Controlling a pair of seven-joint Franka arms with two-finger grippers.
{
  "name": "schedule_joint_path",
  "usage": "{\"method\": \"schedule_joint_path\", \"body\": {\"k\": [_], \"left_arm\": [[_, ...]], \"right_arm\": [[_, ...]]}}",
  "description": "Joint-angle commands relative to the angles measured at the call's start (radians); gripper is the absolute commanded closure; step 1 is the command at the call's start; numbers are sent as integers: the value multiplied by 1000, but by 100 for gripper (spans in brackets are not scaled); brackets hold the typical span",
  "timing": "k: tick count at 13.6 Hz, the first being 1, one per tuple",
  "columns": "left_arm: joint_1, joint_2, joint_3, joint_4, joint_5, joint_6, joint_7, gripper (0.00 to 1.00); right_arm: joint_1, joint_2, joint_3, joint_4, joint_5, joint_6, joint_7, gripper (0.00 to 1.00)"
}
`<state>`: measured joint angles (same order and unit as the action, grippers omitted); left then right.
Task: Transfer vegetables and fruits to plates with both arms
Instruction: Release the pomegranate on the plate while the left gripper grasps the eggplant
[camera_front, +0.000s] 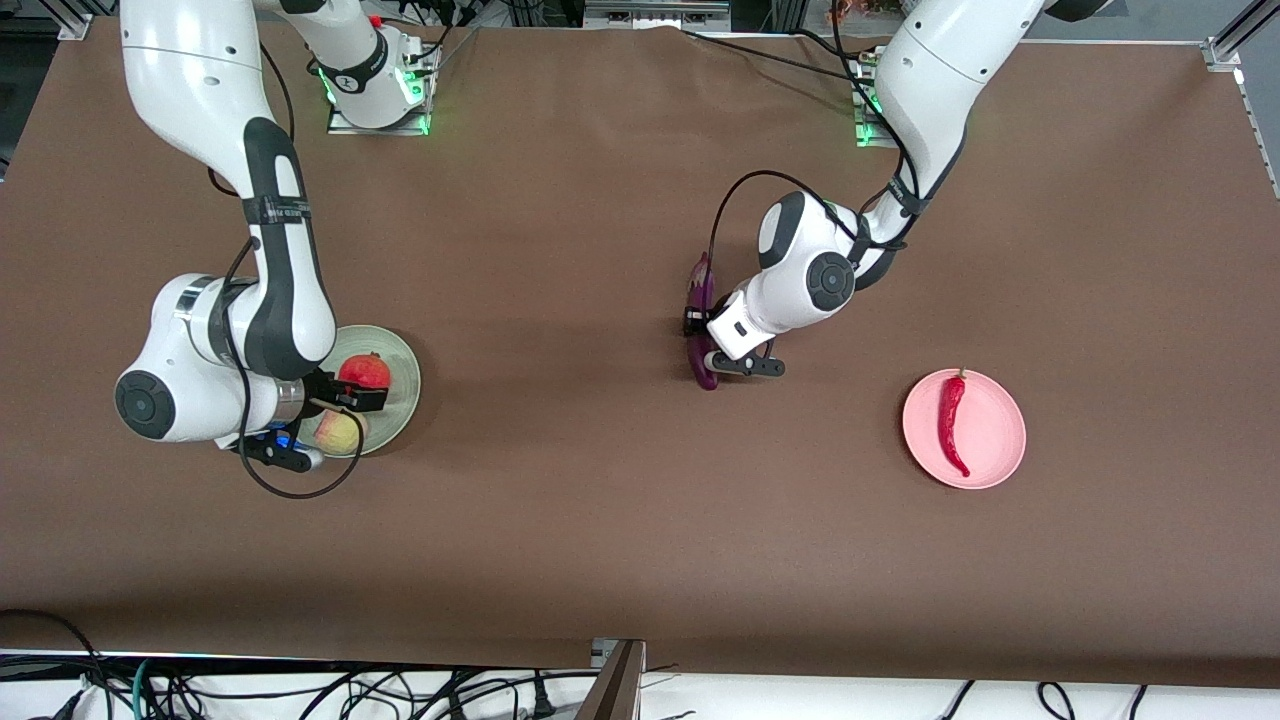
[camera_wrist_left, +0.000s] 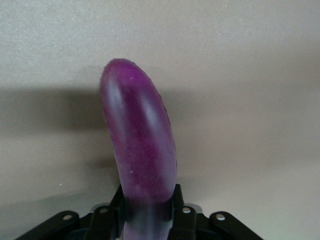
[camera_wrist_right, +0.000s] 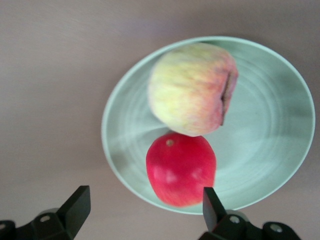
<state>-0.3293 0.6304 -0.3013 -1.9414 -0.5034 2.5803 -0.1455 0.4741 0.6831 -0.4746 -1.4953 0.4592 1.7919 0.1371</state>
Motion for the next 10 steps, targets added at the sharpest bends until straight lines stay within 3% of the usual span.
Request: {"method": "schedule_joint_path", "body": {"k": [1, 4, 7, 10], "left_arm": [[10, -40, 10, -5, 23, -28, 0, 100], [58, -119, 97, 71, 70, -352, 3, 100], [72, -120, 174, 261, 331, -691, 4, 99], [117, -115, 195, 364, 561, -837, 15, 96]], "right_arm": [[46, -75, -1, 6, -60, -23, 71, 1], [90, -207, -5, -6, -96, -26, 156, 1], [141, -362, -1, -45, -232, -72, 214, 1], [146, -503, 2, -80, -304, -170, 202, 0]]}}
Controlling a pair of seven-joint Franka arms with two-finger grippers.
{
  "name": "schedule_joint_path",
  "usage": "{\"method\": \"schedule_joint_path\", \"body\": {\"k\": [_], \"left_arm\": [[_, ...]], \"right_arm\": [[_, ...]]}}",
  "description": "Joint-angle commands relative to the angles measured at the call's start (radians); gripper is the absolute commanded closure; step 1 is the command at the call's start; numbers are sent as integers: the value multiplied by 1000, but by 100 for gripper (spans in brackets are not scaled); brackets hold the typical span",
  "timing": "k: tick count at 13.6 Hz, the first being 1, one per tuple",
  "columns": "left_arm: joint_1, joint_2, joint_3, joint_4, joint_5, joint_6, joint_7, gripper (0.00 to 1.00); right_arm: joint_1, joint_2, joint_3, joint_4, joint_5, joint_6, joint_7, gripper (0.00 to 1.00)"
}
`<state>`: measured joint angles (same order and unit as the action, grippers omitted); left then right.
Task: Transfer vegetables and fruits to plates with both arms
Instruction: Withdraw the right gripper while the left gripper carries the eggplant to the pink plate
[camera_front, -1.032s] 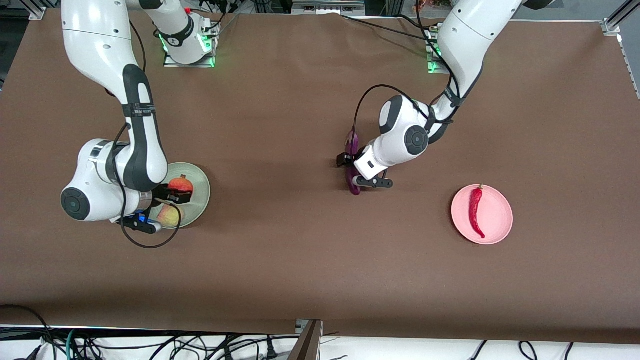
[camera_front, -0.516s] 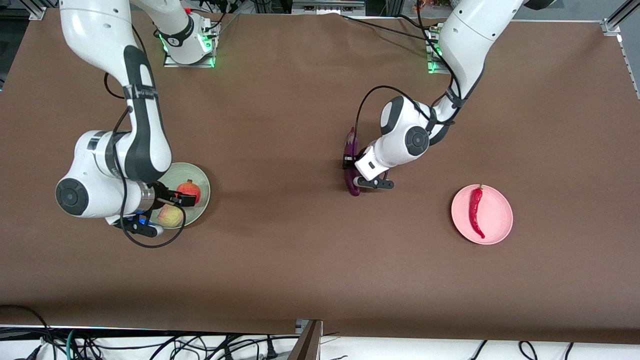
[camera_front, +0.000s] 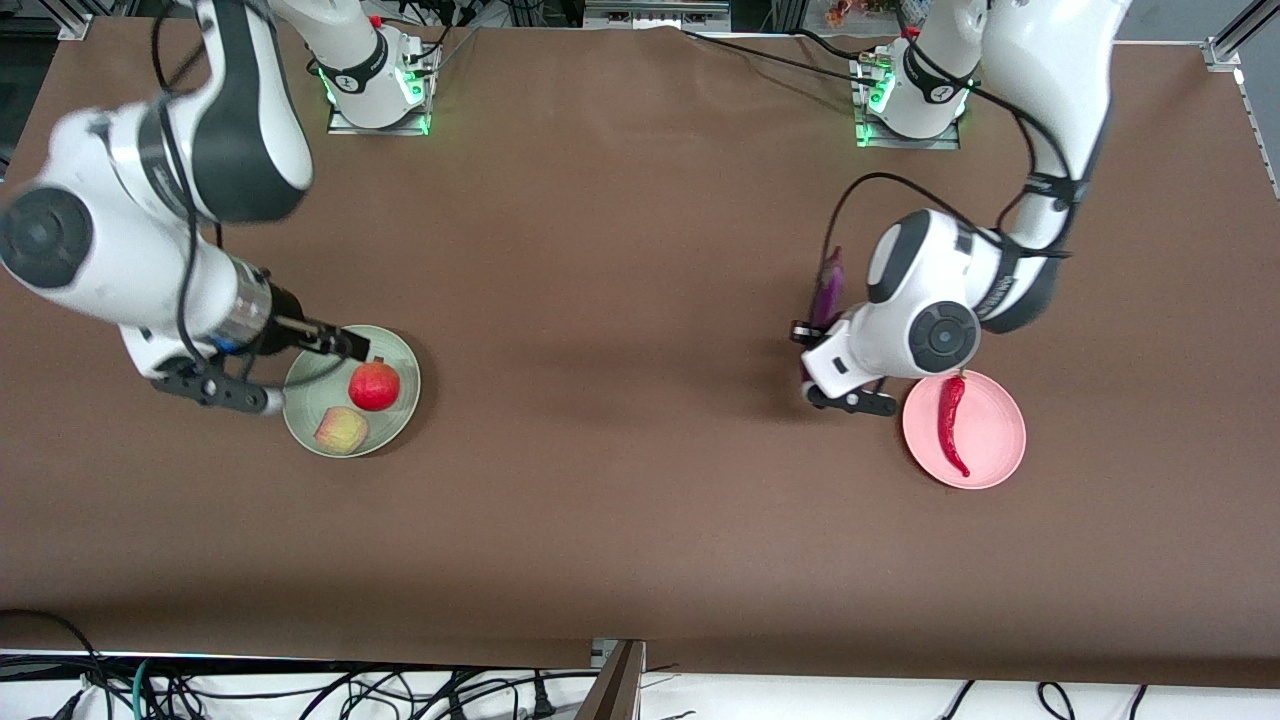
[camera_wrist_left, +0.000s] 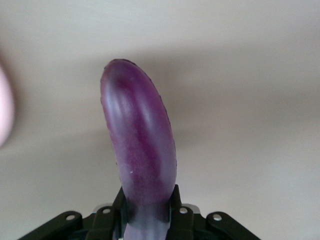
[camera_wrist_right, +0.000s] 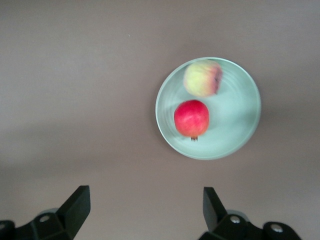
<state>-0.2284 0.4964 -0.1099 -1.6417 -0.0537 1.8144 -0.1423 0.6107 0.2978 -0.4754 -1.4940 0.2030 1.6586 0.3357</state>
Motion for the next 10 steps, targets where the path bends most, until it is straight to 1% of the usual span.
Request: {"method": "schedule_joint_path", "body": {"k": [1, 3, 4, 6, 7, 8, 9, 10], "left_arm": [[35, 22, 4, 69, 179, -75, 26, 96], [70, 47, 4, 72, 315, -69, 67, 96], [93, 68, 4, 74, 345, -67, 70, 96], [112, 131, 4, 77, 341, -50, 52, 96], [118, 154, 4, 86, 330, -26, 32, 95], [129, 181, 4, 91, 324, -21, 4, 95], [139, 188, 4, 92, 322, -20, -11, 95], [141, 189, 2, 103, 321, -20, -14, 95]], "right_arm": [[11, -161, 4, -98, -66, -60, 3, 0], [11, -232, 14, -141, -102, -72, 2, 1], [11, -256, 26, -159, -117, -74, 2, 0], [-5, -282, 38, -178, -135, -85, -1, 0], [-46, -286, 67, -177, -139, -101, -13, 0], [-124, -287, 140, -175, -139, -106, -33, 0], [-206, -287, 224, -172, -142, -106, -41, 0], [-289, -289, 294, -172, -142, -106, -46, 0]]}}
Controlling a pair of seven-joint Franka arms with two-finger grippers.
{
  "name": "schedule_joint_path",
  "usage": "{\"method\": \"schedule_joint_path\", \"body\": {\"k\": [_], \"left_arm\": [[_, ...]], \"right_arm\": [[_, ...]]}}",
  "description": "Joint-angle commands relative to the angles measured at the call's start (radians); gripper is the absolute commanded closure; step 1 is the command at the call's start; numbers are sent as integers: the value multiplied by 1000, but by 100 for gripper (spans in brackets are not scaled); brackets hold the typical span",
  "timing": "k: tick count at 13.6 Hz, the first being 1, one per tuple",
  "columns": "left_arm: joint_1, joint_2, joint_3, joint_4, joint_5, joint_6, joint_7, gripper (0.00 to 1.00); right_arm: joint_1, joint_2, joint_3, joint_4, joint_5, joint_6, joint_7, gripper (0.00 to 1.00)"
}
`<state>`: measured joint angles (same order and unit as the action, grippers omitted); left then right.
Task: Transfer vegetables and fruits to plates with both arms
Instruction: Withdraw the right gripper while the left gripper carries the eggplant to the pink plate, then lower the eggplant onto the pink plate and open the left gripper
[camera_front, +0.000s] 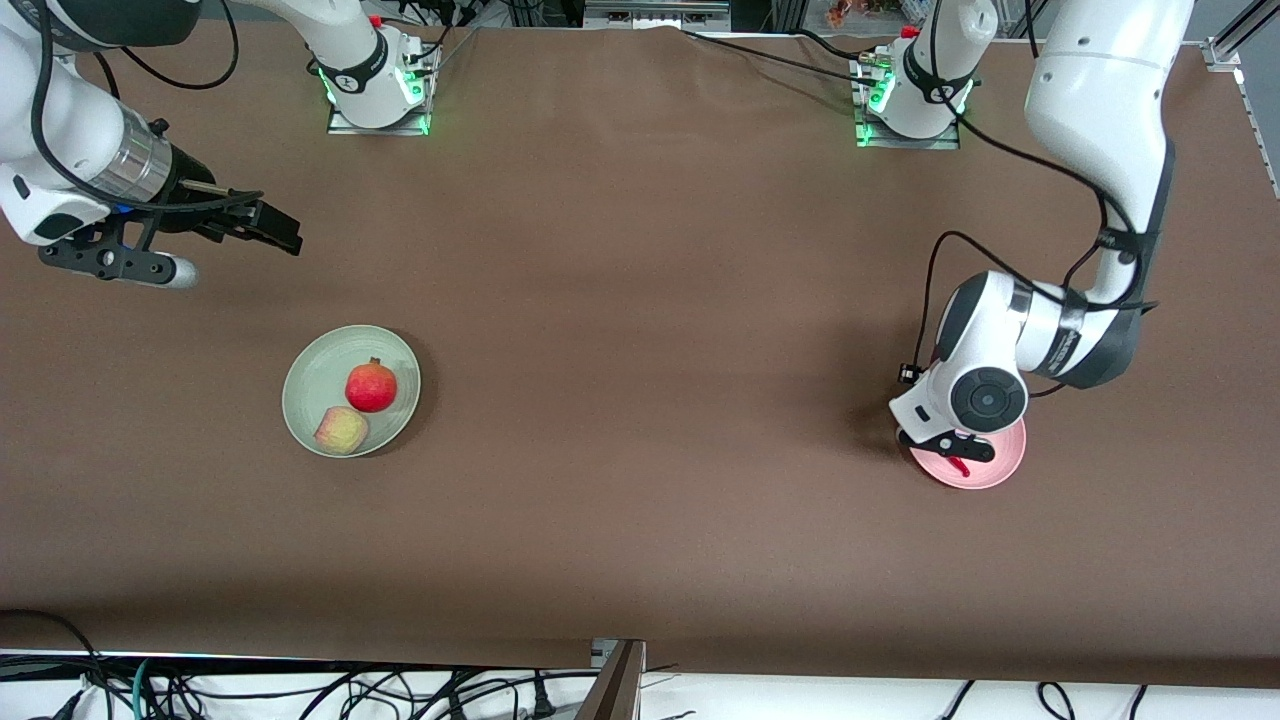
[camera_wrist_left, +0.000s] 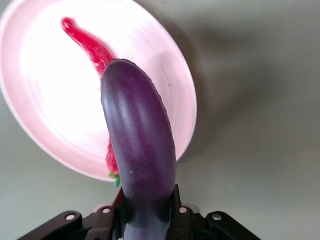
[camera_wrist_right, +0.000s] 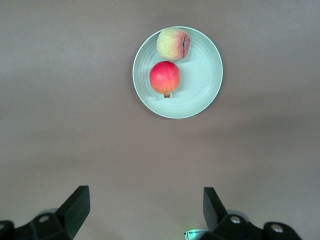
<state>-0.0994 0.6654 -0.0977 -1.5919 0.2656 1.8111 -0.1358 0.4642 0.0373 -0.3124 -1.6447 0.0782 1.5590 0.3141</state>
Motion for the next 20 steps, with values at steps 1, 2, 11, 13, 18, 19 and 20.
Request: {"method": "schedule_joint_path", "body": {"k": [1, 2, 11, 13, 18, 19, 20], "left_arm": [[12, 28, -8, 76, 3, -16, -21, 95], [23, 43, -8, 108, 0, -12, -22, 95], [38, 63, -8, 145, -81, 4, -103, 0], [38, 59, -8, 145, -83, 1, -108, 0], [44, -80, -13, 148, -88, -63, -107, 0], [44, -142, -13, 148, -88, -91, -104, 0], [44, -191, -14, 148, -88, -98, -103, 0]], "right_arm": [[-217, -28, 206, -21, -17, -7, -29, 0], [-321, -34, 304, -21, -17, -7, -32, 0], [-444, -28, 417, 25, -61, 3, -46, 0], [-446, -8, 417, 60, -63, 4, -47, 0], [-449, 4, 415, 120, -77, -7, -43, 0], [-450, 6, 415, 121, -83, -7, -37, 0], [-450, 9, 415, 120, -84, -10, -32, 0]]}}
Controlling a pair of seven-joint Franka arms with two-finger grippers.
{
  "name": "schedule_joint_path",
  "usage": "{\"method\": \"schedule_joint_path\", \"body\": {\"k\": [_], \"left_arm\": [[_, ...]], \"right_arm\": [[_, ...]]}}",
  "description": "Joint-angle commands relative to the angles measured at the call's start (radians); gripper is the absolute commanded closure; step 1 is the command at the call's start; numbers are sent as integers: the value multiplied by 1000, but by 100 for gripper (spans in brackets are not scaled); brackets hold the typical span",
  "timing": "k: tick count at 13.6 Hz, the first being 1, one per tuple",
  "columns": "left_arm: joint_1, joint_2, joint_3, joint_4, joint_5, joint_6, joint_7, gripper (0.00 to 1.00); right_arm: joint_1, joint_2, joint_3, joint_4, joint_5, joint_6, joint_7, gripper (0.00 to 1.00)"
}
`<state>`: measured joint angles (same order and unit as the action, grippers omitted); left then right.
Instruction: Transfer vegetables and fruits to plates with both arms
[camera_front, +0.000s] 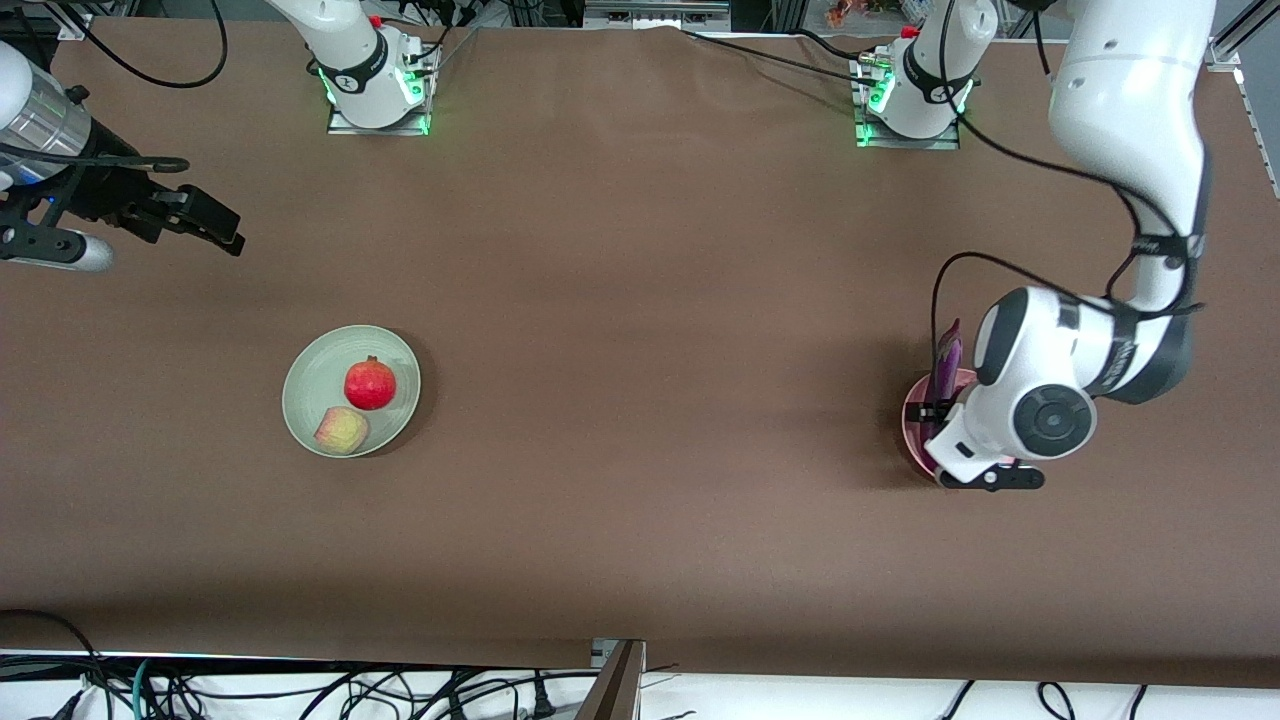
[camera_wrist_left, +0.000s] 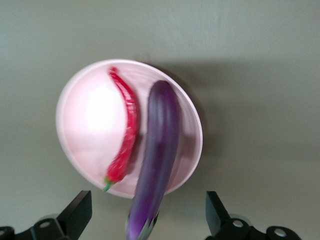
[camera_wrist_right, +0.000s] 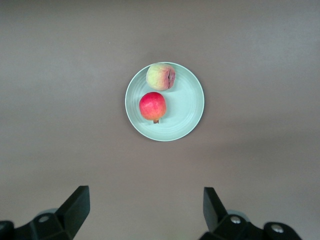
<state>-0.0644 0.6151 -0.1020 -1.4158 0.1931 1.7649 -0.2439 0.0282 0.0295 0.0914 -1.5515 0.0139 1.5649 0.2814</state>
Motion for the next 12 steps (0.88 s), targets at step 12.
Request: {"method": "schedule_joint_path", "body": {"k": [12], "left_arm": [[98, -620, -9, -237, -231, -164, 181, 0]], "right_arm": [[-14, 32, 11, 28, -23, 0, 48, 0]]}}
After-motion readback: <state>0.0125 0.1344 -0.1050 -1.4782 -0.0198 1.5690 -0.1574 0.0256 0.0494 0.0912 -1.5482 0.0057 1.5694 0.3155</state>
